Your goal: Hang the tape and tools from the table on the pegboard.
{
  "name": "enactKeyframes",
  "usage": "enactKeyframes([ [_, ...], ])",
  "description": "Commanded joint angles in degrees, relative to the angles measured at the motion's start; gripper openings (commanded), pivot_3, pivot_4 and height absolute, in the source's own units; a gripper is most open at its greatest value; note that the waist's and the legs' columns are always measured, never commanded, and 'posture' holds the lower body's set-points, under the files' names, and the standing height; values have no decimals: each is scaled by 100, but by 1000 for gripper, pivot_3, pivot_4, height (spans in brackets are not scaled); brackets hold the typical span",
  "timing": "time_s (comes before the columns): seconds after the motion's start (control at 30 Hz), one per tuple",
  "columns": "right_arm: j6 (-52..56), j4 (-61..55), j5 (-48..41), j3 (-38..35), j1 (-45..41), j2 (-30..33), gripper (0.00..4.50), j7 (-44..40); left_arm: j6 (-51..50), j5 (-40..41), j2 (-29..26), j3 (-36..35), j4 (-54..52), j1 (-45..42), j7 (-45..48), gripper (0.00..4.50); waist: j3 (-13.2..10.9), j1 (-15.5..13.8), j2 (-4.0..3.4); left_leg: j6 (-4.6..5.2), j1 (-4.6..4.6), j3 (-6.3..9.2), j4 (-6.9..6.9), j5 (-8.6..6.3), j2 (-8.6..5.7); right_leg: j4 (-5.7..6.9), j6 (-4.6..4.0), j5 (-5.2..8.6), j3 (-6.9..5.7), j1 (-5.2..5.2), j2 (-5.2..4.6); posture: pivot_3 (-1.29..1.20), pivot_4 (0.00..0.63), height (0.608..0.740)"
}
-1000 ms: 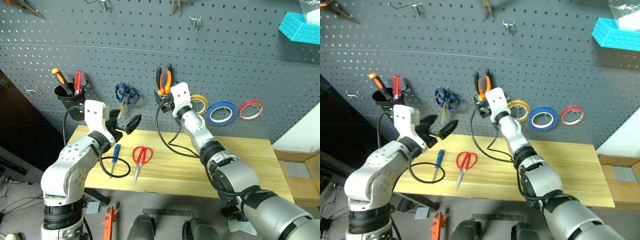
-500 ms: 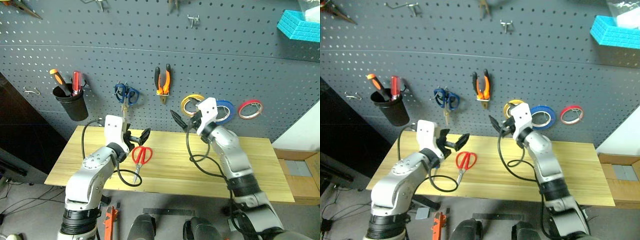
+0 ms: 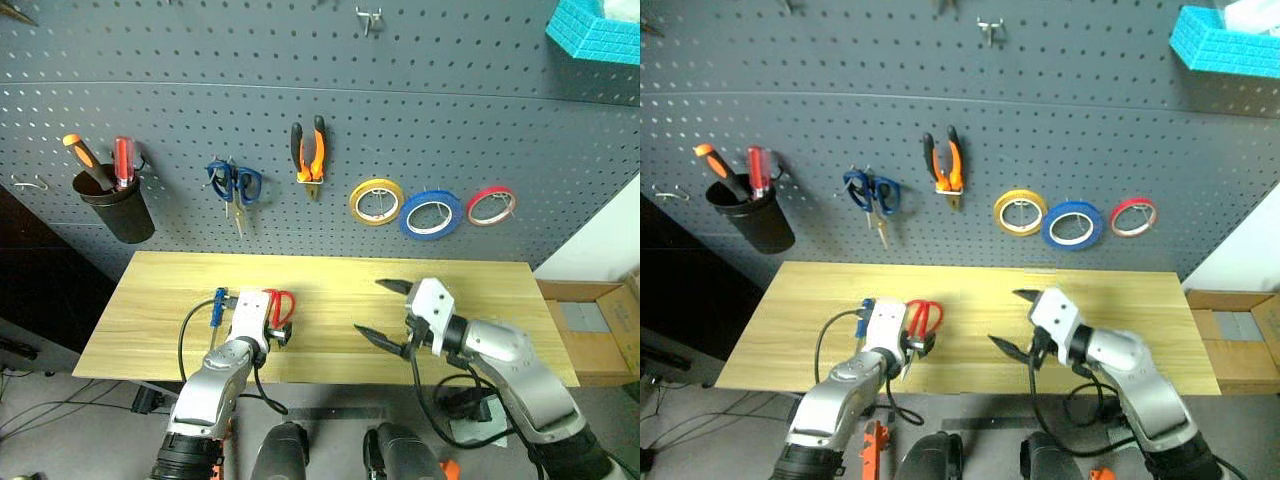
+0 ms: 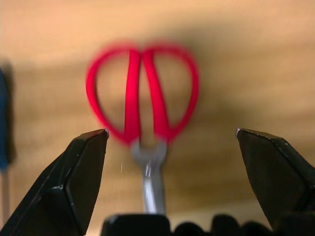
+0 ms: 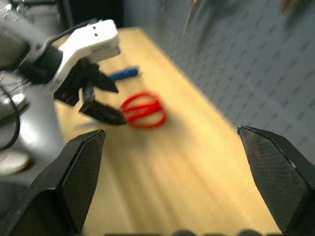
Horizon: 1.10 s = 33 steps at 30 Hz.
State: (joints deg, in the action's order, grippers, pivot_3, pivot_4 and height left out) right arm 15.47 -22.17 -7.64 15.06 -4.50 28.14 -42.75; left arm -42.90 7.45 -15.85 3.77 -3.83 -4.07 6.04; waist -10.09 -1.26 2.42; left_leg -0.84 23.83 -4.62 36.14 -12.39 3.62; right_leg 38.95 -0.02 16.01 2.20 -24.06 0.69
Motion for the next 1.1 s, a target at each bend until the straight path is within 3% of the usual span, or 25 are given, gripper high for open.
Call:
enactKeyframes([
  [0.03, -496, -155, 54, 19, 148, 182, 4457, -214, -187, -245, -181, 99, -25, 27, 59, 4500, -12, 7, 3, 0, 0, 0, 0, 0, 0, 0, 1, 0, -1, 0, 0, 35, 224, 740],
  [0.47, -962, -217, 251, 262, 357, 291, 4457, -380, -476, -565, -264, 240, 132, 69, 156, 4500, -155, 29, -4, 0, -4, 1, -2, 0, 2, -1, 2, 2, -2, 2, -3, 31, 261, 740],
  [0.6, -1025, -110, 236, 255, 282, 290, 4500, -392, -521, -615, -276, 228, 90, 85, 141, 3658, -174, 28, -12, 0, -5, -1, -1, 0, 2, -1, 3, 2, 0, 2, -3, 38, 269, 740],
  [0.93, -1025, -4, 232, 225, 122, 252, 4500, -343, -551, -650, -223, 157, 52, 103, 129, 274, -252, 26, -14, -1, -5, 0, -2, 0, 3, -1, 3, 2, -1, 2, -4, 40, 269, 740],
  [1.1, -1079, 57, 252, 225, 105, 260, 4500, -345, -535, -687, -193, 128, 35, 125, 113, 275, -271, 27, -20, -1, -5, -1, -3, 0, 2, -3, 5, 3, 0, 2, -5, 42, 264, 740],
])
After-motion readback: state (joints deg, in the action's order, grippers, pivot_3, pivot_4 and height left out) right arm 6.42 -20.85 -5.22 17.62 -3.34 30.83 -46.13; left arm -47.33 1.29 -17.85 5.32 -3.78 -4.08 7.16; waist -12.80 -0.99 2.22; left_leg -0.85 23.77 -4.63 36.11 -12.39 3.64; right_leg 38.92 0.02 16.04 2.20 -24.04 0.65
